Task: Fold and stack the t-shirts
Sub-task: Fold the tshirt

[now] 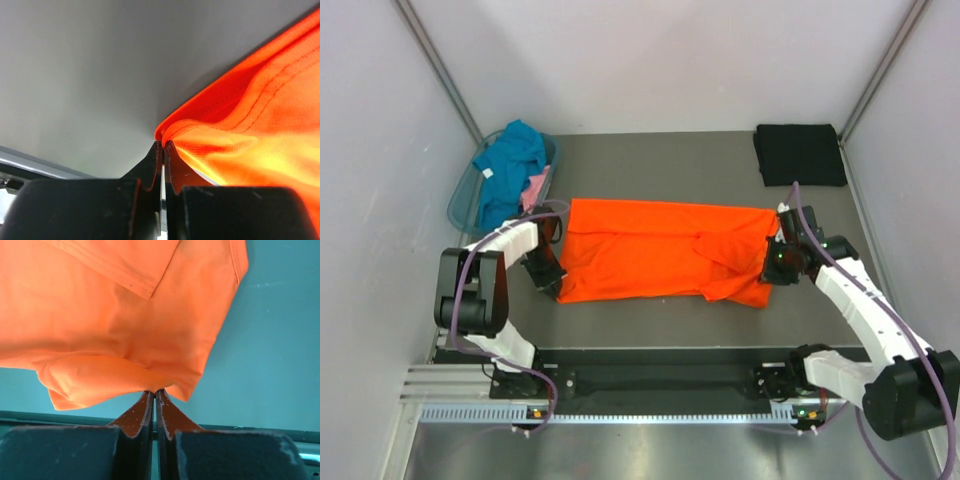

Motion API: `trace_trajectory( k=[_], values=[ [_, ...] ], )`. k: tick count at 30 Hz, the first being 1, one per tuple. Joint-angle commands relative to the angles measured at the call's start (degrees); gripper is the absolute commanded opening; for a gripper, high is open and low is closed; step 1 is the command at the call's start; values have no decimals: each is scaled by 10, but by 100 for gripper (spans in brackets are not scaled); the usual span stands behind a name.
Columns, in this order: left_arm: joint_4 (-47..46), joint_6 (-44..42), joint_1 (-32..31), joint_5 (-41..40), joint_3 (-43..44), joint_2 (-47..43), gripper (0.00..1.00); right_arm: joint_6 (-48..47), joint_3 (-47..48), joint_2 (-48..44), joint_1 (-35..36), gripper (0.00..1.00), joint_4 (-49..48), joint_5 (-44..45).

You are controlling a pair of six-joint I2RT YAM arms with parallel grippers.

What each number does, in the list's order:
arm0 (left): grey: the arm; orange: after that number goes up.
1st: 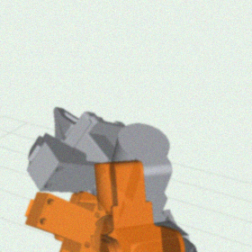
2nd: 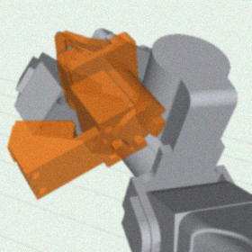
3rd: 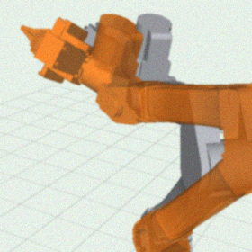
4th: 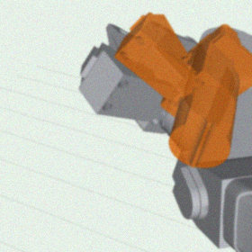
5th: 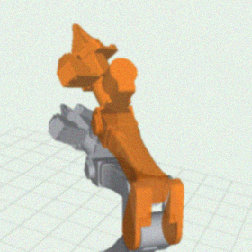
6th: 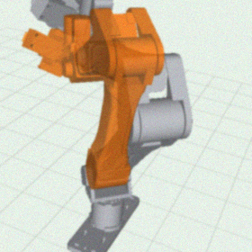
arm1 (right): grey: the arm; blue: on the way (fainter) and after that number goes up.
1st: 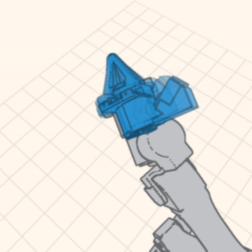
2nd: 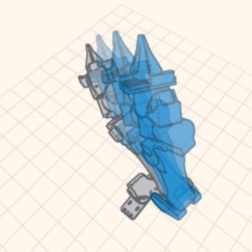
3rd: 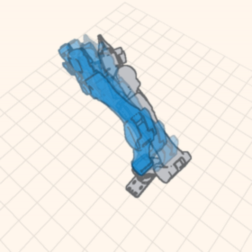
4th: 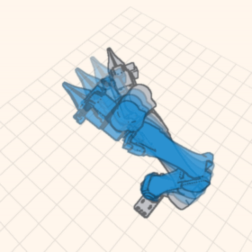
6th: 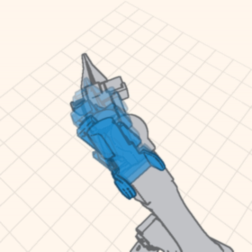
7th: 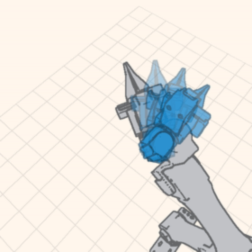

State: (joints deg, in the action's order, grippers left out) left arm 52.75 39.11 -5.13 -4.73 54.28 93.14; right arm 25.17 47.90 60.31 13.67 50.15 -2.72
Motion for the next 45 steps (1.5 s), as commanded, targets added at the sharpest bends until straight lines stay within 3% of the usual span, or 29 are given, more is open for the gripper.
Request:
trace_trajectory(
  k=[1, 8, 26, 45],
  values=[
    [17, 4, -1, 2, 16, 4, 0, -36, 36, 16, -21, 0, -8, -11],
    [34, -24, -5, -22, 119, 23, 0, -58, 83, 81, -58, 0, -31, -15],
    [88, -46, -10, 7, 389, 227, 0, -102, 231, 279, -87, 0, -74, -19],
    [125, -61, -10, 14, 544, 347, 0, -106, 312, 377, -105, 0, -75, -24]
  ],
)
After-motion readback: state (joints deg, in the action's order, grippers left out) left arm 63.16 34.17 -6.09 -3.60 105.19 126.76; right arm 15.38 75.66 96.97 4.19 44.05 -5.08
